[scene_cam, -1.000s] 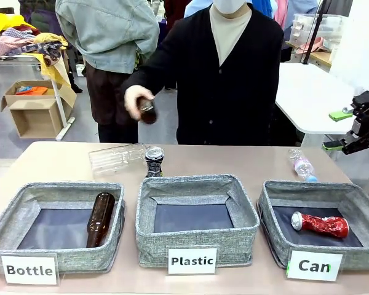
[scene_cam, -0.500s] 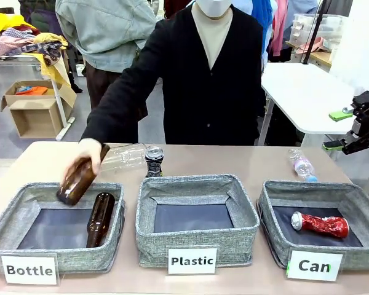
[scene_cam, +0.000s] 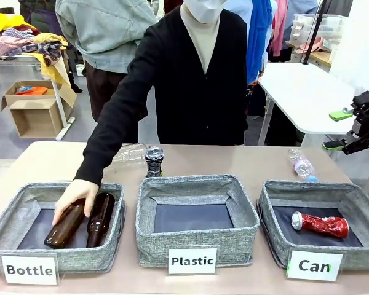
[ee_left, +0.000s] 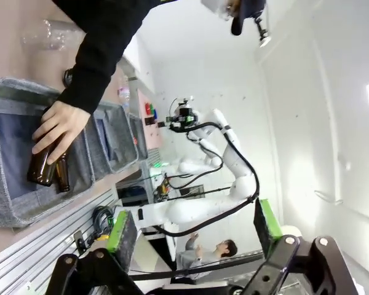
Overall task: Sort the can waste into the basket.
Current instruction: Pick up the can waste from the table and place it in the right Fabric basket.
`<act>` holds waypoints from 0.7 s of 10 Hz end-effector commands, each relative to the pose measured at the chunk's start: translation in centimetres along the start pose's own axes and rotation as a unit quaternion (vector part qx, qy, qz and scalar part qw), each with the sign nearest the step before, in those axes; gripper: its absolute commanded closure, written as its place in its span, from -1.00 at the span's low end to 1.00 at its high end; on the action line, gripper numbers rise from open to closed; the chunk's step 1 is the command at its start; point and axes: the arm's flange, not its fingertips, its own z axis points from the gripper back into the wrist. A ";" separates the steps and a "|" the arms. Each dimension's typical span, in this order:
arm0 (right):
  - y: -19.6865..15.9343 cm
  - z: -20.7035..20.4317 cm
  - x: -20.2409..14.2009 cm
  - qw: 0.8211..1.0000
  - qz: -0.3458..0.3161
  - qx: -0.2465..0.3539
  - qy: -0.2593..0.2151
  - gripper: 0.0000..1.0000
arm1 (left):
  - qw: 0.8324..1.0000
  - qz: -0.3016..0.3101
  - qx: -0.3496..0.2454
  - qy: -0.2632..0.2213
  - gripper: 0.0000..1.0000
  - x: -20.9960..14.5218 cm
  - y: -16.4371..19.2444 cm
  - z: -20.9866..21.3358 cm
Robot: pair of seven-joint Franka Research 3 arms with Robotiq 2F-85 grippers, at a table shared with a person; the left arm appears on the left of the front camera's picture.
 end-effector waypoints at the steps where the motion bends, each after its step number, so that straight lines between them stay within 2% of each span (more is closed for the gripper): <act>1: 0.2 0.4 0.2 1.000 0.011 0.003 0.006 -1.00 | 1.000 -0.009 -0.023 -0.003 -1.00 0.0 0.1 0.1; 3: 0.2 0.4 0.2 1.000 0.011 0.003 0.006 -1.00 | 1.000 -0.011 -0.020 0.010 -1.00 0.0 -0.1 -1.1; 4: 0.2 0.4 0.2 1.000 0.011 0.003 0.006 -1.00 | 1.000 -0.014 0.003 0.020 -1.00 0.2 -0.7 -2.4; 6: 0.2 0.4 0.2 1.000 0.011 0.003 0.006 -1.00 | 0.992 -0.036 0.087 0.081 -1.00 0.7 -1.8 -8.8; 7: 0.2 0.4 0.2 1.000 0.011 0.003 0.006 -1.00 | 0.984 -0.046 0.114 0.132 -1.00 1.2 -2.1 -12.4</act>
